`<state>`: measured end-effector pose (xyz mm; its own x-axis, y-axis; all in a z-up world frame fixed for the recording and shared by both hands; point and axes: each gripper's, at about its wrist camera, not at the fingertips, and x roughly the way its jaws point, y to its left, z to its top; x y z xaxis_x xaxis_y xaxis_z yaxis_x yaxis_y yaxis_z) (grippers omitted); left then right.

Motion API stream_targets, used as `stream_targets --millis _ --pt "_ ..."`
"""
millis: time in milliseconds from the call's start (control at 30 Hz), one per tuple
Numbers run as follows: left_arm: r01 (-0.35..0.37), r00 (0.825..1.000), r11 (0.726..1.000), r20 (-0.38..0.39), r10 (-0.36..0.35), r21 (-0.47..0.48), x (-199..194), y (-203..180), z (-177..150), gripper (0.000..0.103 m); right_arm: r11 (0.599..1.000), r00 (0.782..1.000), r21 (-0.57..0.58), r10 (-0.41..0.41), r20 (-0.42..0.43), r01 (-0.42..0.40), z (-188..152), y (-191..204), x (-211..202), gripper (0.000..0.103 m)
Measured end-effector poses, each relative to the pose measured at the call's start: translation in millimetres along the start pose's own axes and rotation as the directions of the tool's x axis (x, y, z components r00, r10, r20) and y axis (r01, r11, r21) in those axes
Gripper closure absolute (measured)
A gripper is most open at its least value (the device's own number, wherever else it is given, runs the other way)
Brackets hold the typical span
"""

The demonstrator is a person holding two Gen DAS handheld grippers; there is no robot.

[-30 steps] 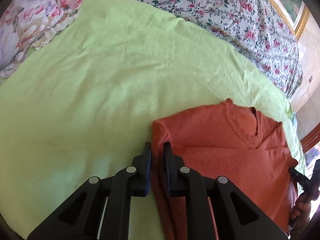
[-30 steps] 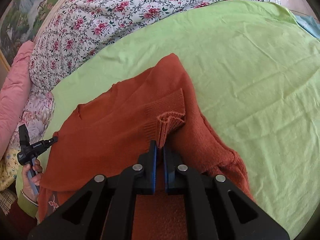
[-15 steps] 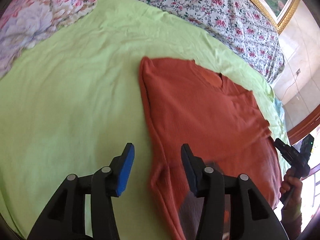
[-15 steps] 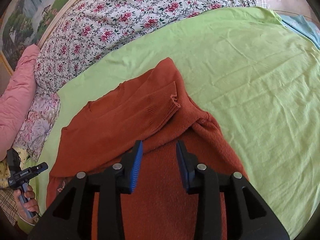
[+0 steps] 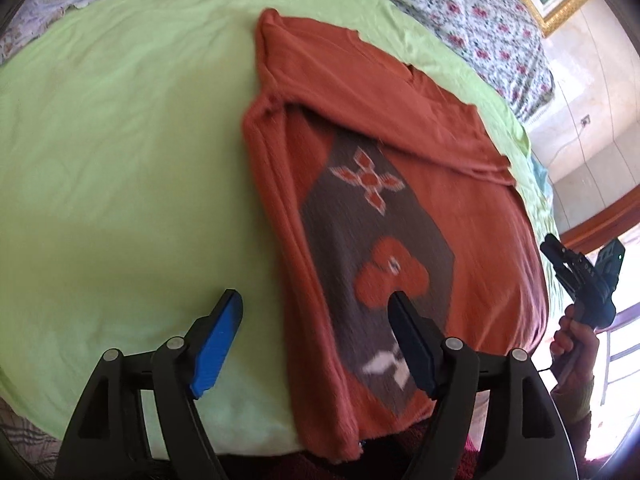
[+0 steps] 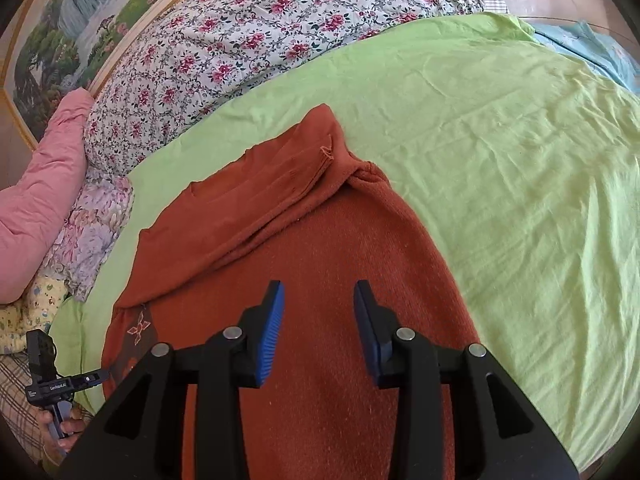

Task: Fold small clothes

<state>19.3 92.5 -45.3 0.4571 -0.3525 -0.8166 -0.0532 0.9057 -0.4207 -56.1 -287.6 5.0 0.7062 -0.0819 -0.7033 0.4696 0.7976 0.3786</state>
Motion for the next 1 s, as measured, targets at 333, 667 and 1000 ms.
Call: stream_targets --millis 333,667,1000 --pt "-0.093 0.995 0.981 -0.012 0.096 0.169 5.4 -36.3 -57.2 0.036 0.999 0.999 -0.009 0.041 -0.012 -0.041 -19.6 -27.7 -41.9 0.061" --pt "0.012 0.992 0.981 -0.124 0.012 0.192 5.2 -25.6 -82.2 0.058 0.998 0.997 -0.053 0.025 -0.075 -0.029 -44.4 -53.3 -64.9 0.058" --pt "-0.029 0.961 0.955 -0.255 0.108 0.295 37.7 -54.0 -93.7 0.046 0.994 0.986 -0.112 -0.015 -0.166 -0.003 -65.7 -66.5 -74.0 0.058"
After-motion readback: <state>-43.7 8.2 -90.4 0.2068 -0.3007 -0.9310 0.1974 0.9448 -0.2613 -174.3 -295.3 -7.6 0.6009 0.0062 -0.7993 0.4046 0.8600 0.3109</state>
